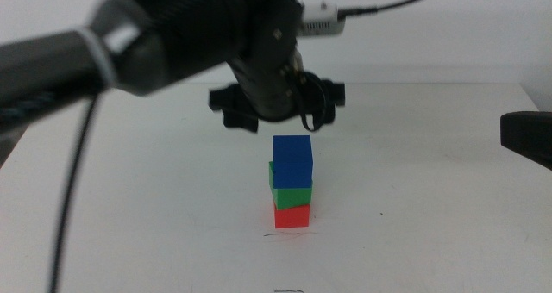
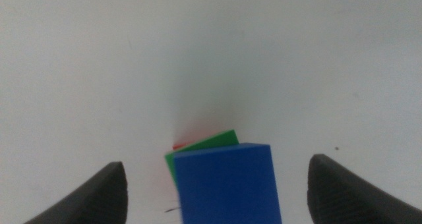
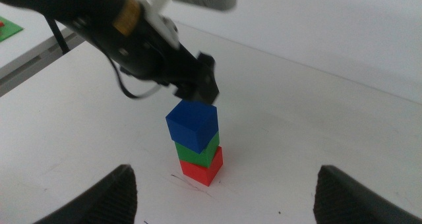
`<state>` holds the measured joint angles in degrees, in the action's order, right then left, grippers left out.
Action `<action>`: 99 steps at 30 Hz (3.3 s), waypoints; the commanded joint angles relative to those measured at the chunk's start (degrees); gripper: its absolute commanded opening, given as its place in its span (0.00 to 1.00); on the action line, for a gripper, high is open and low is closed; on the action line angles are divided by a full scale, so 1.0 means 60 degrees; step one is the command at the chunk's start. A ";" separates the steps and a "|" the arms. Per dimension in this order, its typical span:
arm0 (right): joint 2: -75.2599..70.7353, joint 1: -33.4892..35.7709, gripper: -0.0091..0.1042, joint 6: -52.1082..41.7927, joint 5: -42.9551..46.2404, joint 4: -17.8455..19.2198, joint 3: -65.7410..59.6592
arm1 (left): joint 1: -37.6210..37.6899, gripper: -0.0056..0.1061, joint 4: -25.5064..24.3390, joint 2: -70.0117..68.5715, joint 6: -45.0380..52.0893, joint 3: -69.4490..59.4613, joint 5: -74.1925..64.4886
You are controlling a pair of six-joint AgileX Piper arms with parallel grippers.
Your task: Stack red cubes first, then green, then blue cubes in a specific spot.
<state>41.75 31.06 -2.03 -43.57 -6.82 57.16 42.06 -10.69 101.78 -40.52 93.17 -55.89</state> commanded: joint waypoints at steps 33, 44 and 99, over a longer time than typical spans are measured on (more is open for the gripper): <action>0.0009 -0.0088 0.76 -0.0135 0.0702 0.0052 0.0199 | -0.6243 0.89 0.1360 -0.8432 0.6320 -0.3934 0.2847; 0.0009 -0.0088 0.76 -0.0135 0.0702 0.0052 0.0199 | -0.7341 0.89 0.1297 -1.0560 0.6614 -0.5478 0.3365; -0.7214 -0.5319 0.76 -0.0135 0.4487 0.0624 -0.9455 | -0.6830 0.89 0.2596 -1.7272 0.6614 -1.5775 0.8464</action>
<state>-0.68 -0.38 -2.03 -21.08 -3.68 -0.80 0.74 4.25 -0.69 -0.55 -1.58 -9.27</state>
